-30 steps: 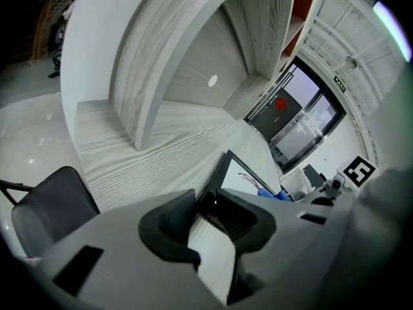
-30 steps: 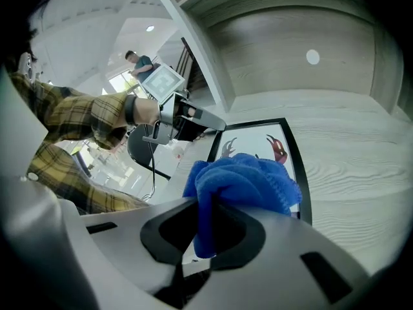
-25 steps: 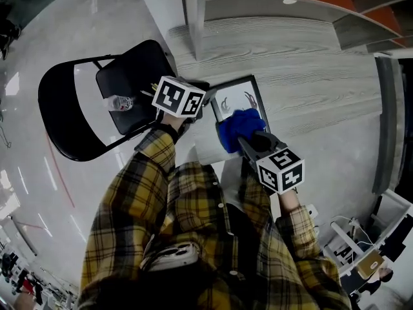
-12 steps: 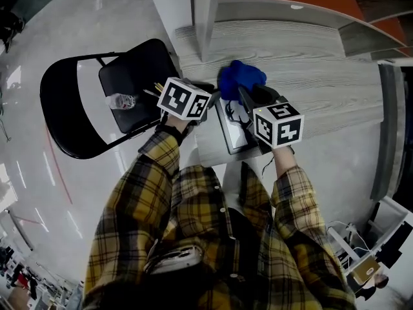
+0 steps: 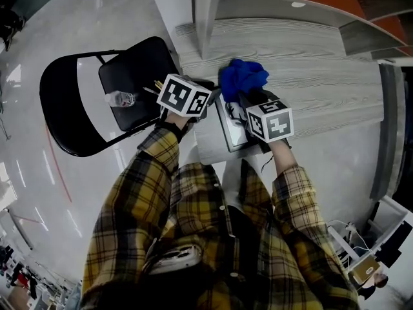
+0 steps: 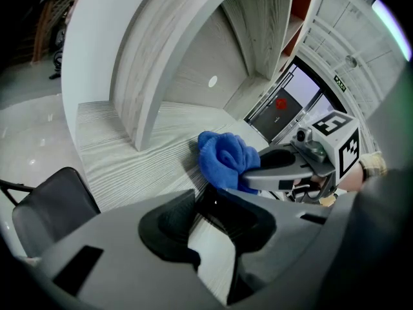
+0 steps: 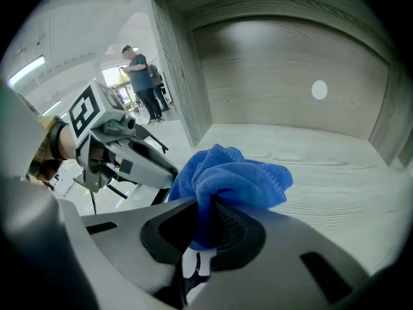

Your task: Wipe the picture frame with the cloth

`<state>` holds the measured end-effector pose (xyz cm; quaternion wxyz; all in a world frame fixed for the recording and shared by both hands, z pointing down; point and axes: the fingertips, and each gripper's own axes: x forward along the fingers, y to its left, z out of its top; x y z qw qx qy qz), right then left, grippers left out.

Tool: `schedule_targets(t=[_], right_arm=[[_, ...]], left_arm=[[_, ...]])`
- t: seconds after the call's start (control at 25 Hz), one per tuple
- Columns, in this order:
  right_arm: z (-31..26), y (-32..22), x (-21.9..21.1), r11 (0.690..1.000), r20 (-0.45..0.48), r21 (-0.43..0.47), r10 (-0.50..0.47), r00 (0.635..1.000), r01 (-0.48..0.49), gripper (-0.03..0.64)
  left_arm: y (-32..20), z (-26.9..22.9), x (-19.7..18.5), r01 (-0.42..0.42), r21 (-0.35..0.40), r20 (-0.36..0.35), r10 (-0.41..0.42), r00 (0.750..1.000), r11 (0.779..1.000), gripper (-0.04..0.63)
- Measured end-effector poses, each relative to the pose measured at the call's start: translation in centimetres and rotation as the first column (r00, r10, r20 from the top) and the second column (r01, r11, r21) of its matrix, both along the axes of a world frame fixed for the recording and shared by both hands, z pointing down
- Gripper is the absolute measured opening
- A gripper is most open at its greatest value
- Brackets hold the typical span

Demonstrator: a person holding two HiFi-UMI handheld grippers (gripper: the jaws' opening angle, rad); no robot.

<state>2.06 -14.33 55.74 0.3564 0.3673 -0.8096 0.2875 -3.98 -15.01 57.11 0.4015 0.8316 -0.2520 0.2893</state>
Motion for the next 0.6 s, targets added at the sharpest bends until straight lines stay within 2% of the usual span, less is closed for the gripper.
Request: schedule_targets(t=[0.2, 0.6], right_arm=[[-0.1, 3.3, 0.9, 0.999, -0.005, -0.042, -0.025, 1.0, 0.025, 0.048], [-0.2, 10.8, 3.3, 0.981, 0.05, -0.195, 0.006, 0.999, 0.004, 0.048]], left_arm=[[0.3, -0.1, -0.3, 0.003, -0.002, 0.0, -0.003, 1.0, 1.0, 0.104], [0.3, -0.2, -0.3, 0.006, -0.004, -0.003, -0.006, 1.0, 1.0, 0.104]])
